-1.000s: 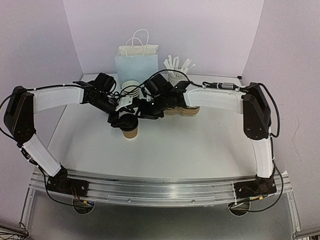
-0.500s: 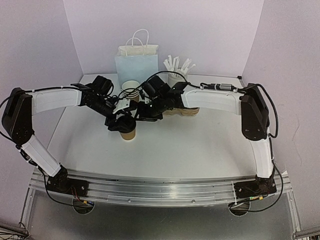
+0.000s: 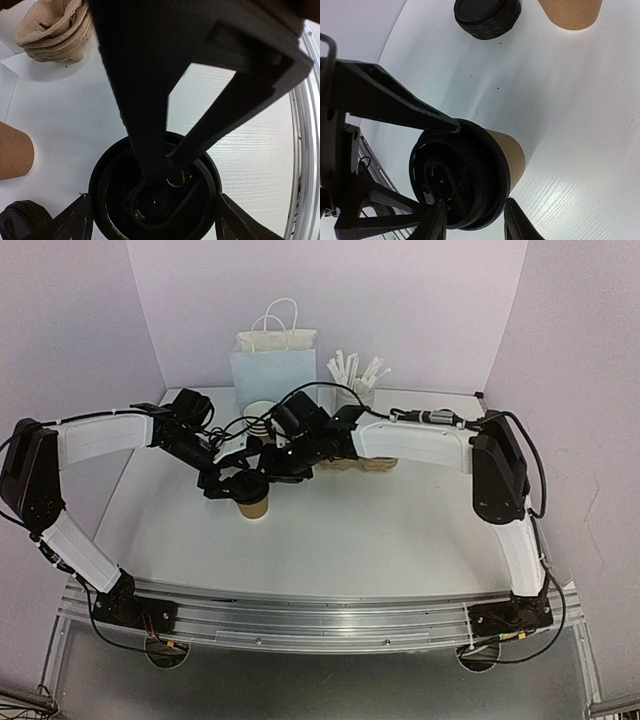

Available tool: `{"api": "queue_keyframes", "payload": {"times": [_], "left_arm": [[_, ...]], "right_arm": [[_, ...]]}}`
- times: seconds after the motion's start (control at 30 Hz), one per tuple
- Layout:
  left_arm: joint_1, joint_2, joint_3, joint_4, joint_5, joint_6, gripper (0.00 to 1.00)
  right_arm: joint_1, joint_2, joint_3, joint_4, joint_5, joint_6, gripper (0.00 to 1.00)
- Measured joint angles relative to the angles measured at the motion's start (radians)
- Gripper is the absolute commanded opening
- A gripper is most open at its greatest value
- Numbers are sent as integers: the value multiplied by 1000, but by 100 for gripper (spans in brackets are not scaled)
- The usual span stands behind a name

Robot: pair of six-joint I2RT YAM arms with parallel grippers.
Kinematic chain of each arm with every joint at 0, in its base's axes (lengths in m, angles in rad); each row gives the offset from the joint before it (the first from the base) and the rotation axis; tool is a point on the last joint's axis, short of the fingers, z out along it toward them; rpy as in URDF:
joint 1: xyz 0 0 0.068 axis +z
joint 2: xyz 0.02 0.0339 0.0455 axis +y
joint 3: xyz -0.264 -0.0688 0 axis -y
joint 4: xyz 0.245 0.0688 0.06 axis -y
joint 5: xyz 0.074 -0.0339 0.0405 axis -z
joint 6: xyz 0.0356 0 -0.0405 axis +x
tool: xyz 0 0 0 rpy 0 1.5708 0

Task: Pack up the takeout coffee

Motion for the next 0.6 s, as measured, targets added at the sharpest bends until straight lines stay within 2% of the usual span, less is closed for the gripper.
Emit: {"api": "queue_keyframes", "payload": {"times": [0.2,0.37,0.6], "left_arm": [[1,0,-9,7,6,9,71],[4,0,-16,18,13,24,60],[13,-16,-59,66,39,49,53]], "right_arm": [[-1,33,21,-4,-6,0,32],[-1,44,44,-21,-7,-5,28],[0,44,47,-34,-7,-10,25]]}}
